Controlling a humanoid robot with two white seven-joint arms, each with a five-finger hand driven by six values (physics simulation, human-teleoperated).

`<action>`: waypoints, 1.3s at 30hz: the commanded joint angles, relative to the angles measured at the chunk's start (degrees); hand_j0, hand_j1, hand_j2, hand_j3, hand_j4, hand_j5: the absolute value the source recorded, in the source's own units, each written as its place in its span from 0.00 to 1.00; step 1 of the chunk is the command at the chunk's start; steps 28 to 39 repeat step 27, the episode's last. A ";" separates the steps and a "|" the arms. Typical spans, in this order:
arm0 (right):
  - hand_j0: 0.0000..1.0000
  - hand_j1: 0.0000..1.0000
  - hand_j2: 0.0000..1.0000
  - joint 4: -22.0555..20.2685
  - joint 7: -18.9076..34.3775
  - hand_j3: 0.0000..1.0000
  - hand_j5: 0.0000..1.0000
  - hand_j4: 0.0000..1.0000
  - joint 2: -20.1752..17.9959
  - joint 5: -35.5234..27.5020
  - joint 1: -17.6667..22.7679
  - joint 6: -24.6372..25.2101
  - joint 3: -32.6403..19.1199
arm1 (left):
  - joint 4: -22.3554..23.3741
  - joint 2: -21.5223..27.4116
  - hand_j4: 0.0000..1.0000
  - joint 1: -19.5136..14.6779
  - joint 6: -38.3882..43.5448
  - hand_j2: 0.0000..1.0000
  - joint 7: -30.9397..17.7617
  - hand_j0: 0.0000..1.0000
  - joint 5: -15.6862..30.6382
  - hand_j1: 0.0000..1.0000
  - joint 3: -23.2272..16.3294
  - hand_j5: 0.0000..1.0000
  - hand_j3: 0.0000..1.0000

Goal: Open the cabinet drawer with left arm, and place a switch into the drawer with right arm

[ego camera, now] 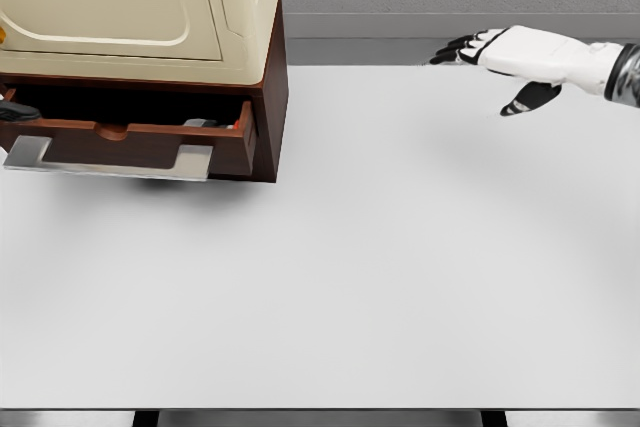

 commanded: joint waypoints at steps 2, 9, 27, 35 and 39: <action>1.00 1.00 1.00 0.11 0.03 1.00 1.00 1.00 -1.31 0.17 0.00 0.28 -0.47 | -0.22 -1.50 1.00 -0.04 -1.64 1.00 0.02 1.00 0.46 1.00 1.74 1.00 1.00; 1.00 1.00 1.00 0.20 0.03 1.00 1.00 1.00 -1.31 0.17 0.09 0.28 -0.21 | -0.22 -8.27 1.00 -1.01 -1.64 1.00 0.02 1.00 0.46 1.00 2.88 1.00 1.00; 1.00 1.00 1.00 3.28 0.03 1.00 1.00 1.00 -0.61 0.34 0.35 0.28 2.25 | -0.22 -18.56 1.00 -2.59 0.49 1.00 0.02 1.00 -1.57 1.00 2.88 1.00 1.00; 1.00 1.00 1.00 3.28 0.03 1.00 1.00 1.00 -0.61 0.34 0.35 0.28 2.25 | -0.22 -18.56 1.00 -2.59 0.49 1.00 0.02 1.00 -1.57 1.00 2.88 1.00 1.00; 1.00 1.00 1.00 3.28 0.03 1.00 1.00 1.00 -0.61 0.34 0.35 0.28 2.25 | -0.22 -18.56 1.00 -2.59 0.49 1.00 0.02 1.00 -1.57 1.00 2.88 1.00 1.00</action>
